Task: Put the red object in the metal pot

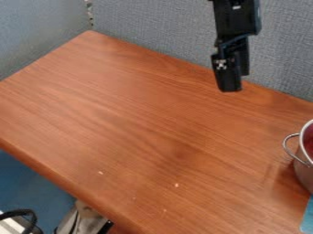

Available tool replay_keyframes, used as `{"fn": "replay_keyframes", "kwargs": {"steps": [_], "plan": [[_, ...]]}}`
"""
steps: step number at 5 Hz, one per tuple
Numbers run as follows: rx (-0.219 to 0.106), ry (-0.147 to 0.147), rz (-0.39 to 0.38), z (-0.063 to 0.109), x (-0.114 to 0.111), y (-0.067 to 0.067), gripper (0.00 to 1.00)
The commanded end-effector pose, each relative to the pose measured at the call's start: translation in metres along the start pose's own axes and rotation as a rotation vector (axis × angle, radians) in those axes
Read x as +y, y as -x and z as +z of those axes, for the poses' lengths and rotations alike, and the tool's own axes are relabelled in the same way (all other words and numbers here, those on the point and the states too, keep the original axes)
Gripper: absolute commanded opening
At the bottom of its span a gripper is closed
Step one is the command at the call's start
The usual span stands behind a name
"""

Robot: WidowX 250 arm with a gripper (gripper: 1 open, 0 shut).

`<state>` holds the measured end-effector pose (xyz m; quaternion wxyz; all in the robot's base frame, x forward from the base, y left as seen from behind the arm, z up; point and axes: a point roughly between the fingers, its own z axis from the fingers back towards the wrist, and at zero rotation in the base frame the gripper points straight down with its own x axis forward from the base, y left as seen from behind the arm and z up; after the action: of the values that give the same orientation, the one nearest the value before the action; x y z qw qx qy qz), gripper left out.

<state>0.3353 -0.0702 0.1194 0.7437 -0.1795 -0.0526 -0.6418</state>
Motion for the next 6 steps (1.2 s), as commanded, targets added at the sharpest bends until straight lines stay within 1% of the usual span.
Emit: {"fn": "replay_keyframes", "kwargs": {"steps": [1,3,5,6], "plan": [[0.002,-0.043,-0.046,0.005,0.014,0.001,1.0],[0.02,-0.047,-0.08,-0.01,0.035,0.018,1.0],[-0.028,-0.059,-0.094,-0.004,0.019,0.025,1.0],[-0.043,-0.089,-0.019,-0.001,0.025,0.029,1.0]]}}
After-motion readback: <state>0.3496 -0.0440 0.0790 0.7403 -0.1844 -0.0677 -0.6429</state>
